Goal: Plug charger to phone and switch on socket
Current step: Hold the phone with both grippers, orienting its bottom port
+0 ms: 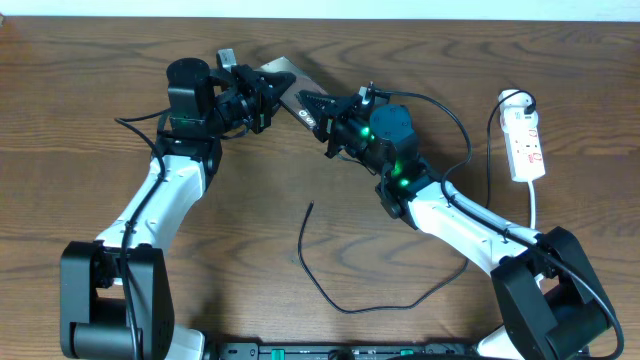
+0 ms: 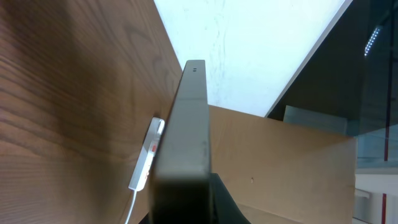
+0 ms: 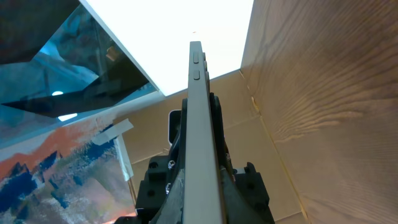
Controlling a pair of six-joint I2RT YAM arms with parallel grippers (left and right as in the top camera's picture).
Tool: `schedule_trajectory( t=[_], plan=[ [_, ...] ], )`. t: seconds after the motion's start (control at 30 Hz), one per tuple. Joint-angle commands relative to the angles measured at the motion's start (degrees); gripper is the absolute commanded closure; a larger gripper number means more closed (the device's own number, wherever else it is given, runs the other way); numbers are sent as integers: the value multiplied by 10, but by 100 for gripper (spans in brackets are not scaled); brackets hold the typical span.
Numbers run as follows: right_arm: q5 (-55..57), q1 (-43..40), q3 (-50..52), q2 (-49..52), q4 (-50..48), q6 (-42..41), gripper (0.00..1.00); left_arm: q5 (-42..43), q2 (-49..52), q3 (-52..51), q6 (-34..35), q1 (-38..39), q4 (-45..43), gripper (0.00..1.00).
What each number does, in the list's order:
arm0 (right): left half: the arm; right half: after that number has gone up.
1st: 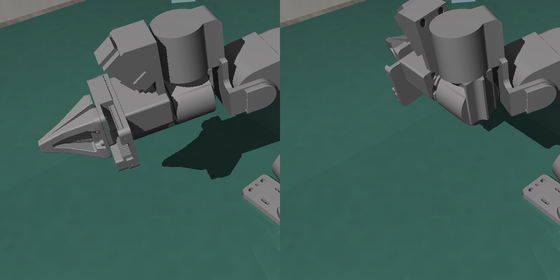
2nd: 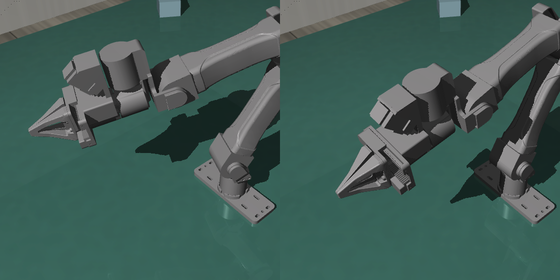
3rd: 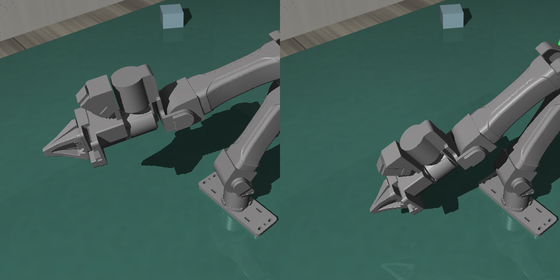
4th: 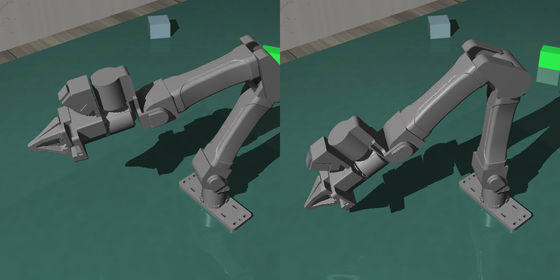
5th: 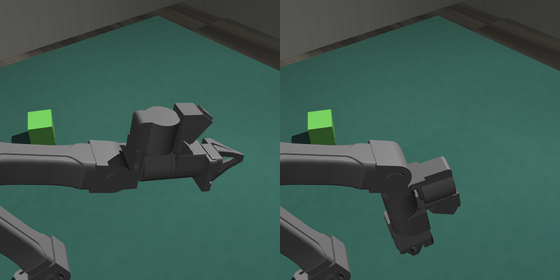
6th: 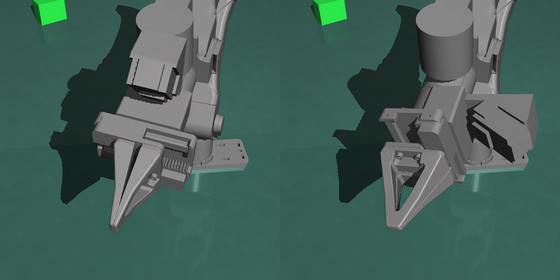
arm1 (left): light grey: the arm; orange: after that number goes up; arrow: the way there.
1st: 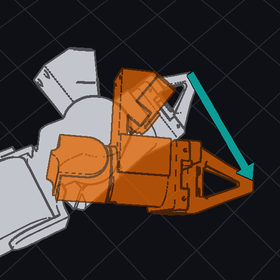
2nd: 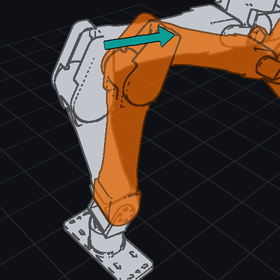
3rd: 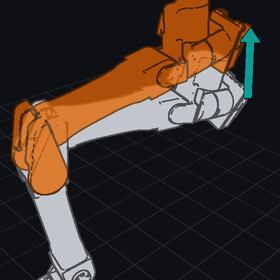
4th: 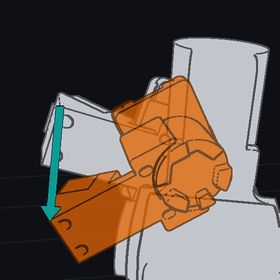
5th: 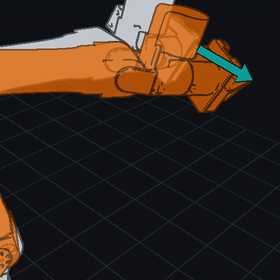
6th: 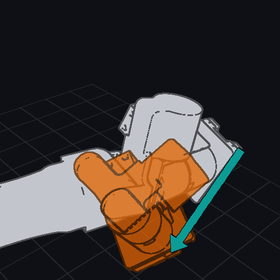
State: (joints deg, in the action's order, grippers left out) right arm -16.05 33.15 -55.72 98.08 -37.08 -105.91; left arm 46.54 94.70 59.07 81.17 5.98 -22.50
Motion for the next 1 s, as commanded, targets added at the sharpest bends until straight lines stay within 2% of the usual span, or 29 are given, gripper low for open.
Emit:
schedule_trajectory(
  t=[0.0, 0.1, 0.17, 0.2, 0.27, 0.4, 0.43, 0.47, 0.5, 0.53, 0.97],
  plan=[
    [-18, 14, -8, -2, -7, 16, 99, -7, -11, -1, -21, -2, -3, 93],
    [-19, 14, -8, -2, -7, 16, 98, -7, -11, -1, -21, -2, -3, 92],
    [-19, 15, -8, -2, -7, 16, 99, -7, -11, -1, -21, -2, -3, 62],
    [-19, 15, -8, -2, -7, 17, 98, -7, -11, -1, -21, -2, -3, 52],
    [-19, 15, -8, -2, -7, 16, 98, -7, -11, -1, -21, -2, -3, 50],
    [-19, 15, -8, -2, -7, 17, 98, -7, -11, -1, -21, -2, -3, 51],
    [-19, 15, -8, -2, -7, 17, 98, -7, -11, -1, -20, -2, -3, 63],
    [-19, 15, -8, -2, -7, 16, 98, -8, -11, -1, -20, -2, -3, 81],
    [-19, 15, -8, -2, -7, 16, 98, -8, -11, -1, -20, -2, -3, 90],
    [-19, 15, -8, -2, -7, 17, 98, -8, -11, -1, -20, -2, -3, 92],
    [-22, 15, -8, -2, -7, 17, 99, -10, -11, -1, -21, -2, -3, 93]
  ],
)
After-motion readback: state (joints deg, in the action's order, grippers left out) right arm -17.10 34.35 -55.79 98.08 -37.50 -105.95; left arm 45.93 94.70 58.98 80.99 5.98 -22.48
